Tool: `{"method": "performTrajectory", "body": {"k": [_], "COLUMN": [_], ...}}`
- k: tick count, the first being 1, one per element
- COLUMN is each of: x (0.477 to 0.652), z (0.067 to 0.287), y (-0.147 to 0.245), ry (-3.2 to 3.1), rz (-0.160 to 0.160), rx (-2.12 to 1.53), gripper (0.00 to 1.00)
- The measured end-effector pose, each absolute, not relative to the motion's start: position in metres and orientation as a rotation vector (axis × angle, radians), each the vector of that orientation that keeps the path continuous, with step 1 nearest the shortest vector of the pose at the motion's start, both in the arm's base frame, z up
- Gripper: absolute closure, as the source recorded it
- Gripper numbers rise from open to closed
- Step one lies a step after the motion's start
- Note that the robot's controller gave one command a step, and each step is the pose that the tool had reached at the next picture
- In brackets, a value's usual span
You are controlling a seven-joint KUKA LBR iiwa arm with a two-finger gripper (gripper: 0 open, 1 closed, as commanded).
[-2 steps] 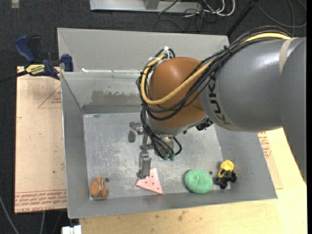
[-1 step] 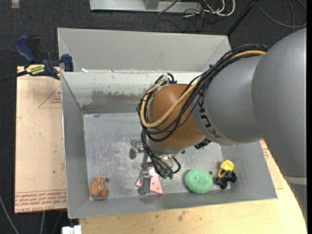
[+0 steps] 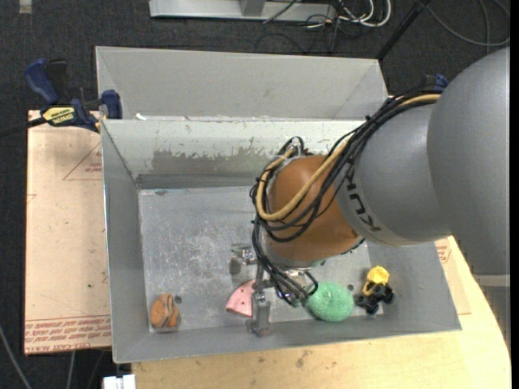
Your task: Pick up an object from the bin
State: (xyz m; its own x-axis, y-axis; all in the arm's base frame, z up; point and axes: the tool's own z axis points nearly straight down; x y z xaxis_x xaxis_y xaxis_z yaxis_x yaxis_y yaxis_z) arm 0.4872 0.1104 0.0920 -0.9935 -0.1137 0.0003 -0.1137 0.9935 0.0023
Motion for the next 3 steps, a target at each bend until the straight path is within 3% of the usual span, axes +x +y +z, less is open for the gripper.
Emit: {"method": "performTrajectory", "body": {"k": [1, 2, 3], "x": [0.486, 0.499, 0.501], "z": [0.119, 0.129, 0.084], "y": [0.080, 0.071, 0.101], "ry": [-3.134, -3.148, -3.122], "rz": [-0.001, -0.002, 0.001], "rx": [0.149, 0.154, 0.369], "gripper": [0.00, 0.00, 0.00]}}
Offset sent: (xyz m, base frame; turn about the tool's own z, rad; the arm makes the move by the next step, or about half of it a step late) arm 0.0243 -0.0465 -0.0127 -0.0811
